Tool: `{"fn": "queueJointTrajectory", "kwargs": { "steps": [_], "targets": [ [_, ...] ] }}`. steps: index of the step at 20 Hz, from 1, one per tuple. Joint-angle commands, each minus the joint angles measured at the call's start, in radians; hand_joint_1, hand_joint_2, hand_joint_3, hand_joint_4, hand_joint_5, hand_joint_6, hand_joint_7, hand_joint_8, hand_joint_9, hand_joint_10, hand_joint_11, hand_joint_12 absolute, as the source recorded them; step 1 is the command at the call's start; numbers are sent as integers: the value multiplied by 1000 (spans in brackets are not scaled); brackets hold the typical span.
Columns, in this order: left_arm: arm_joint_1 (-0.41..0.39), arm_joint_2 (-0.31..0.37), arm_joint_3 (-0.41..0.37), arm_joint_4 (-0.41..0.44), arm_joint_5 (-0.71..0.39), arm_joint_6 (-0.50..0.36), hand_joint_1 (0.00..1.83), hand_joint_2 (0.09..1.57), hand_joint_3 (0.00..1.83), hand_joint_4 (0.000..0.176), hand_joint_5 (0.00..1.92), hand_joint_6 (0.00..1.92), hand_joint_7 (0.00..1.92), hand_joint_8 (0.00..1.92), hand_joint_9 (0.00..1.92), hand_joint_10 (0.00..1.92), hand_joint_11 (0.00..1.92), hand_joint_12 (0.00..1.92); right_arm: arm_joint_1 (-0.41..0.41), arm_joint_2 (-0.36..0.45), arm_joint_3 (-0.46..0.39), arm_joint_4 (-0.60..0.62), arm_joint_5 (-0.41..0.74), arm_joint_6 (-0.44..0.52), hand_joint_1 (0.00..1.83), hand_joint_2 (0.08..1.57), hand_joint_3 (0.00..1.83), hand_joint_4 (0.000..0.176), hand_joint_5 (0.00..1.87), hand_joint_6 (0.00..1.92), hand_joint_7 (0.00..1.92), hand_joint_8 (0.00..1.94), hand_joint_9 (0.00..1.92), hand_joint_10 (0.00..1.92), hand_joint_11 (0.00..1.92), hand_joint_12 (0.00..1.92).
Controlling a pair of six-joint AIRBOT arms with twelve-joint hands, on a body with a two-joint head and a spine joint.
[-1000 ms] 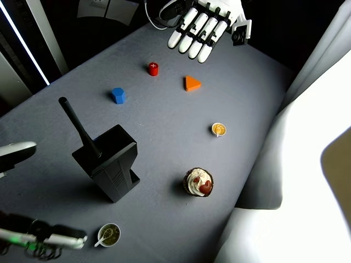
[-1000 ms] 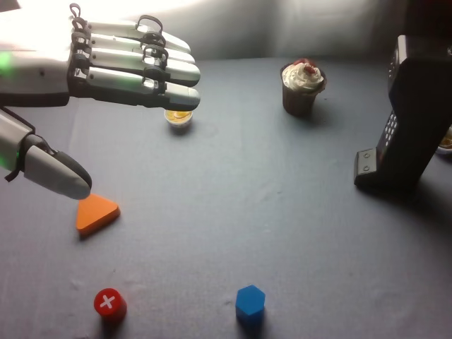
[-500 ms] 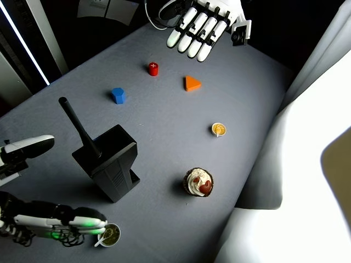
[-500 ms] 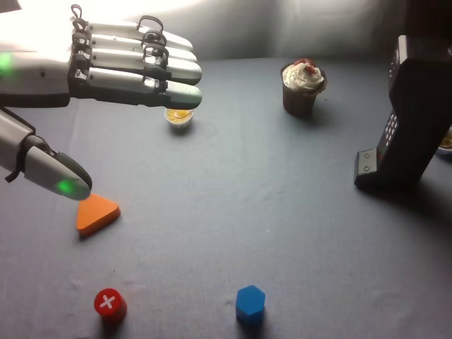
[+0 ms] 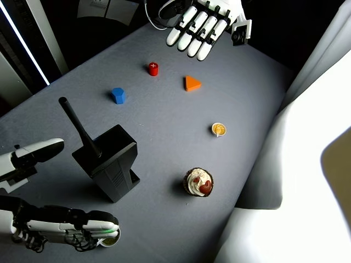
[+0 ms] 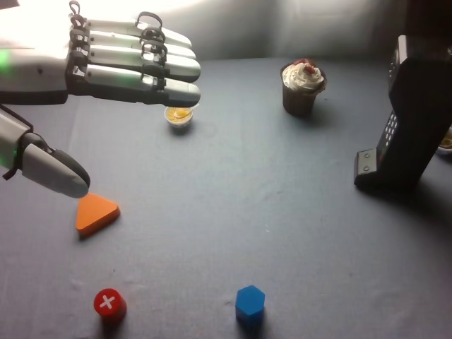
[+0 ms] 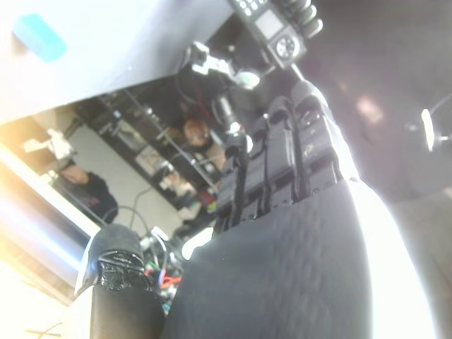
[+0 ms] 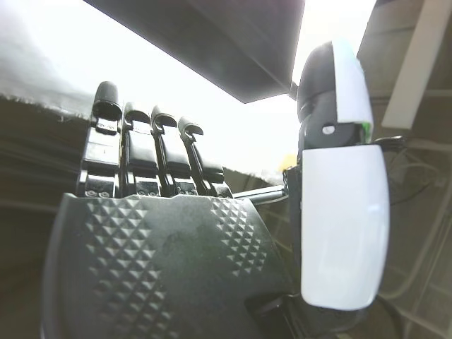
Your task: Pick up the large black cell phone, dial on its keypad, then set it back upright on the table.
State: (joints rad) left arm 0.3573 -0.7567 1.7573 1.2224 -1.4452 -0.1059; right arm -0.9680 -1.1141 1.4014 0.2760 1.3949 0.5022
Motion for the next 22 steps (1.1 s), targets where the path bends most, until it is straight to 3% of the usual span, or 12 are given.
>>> {"fn": "queueJointTrajectory", "kwargs": {
  "steps": [1,16,22],
  "targets": [
    [-28,2,1,-105,-60,-1,0,1106,0,34,84,3,56,2,69,1,0,209,12,6,9,24,115,15,959,968,0,0,2,0,0,0,8,2,0,395],
    [-29,1,5,-107,-63,-2,0,1113,2,34,71,5,39,3,67,4,0,173,127,-34,39,-70,64,15,896,988,3,0,0,0,0,0,10,0,0,339],
    [-29,1,8,-108,-64,-3,0,1111,0,34,85,4,53,3,73,1,0,219,143,-40,39,-81,54,15,937,943,0,0,110,15,82,10,74,8,0,497]
  ]
}}
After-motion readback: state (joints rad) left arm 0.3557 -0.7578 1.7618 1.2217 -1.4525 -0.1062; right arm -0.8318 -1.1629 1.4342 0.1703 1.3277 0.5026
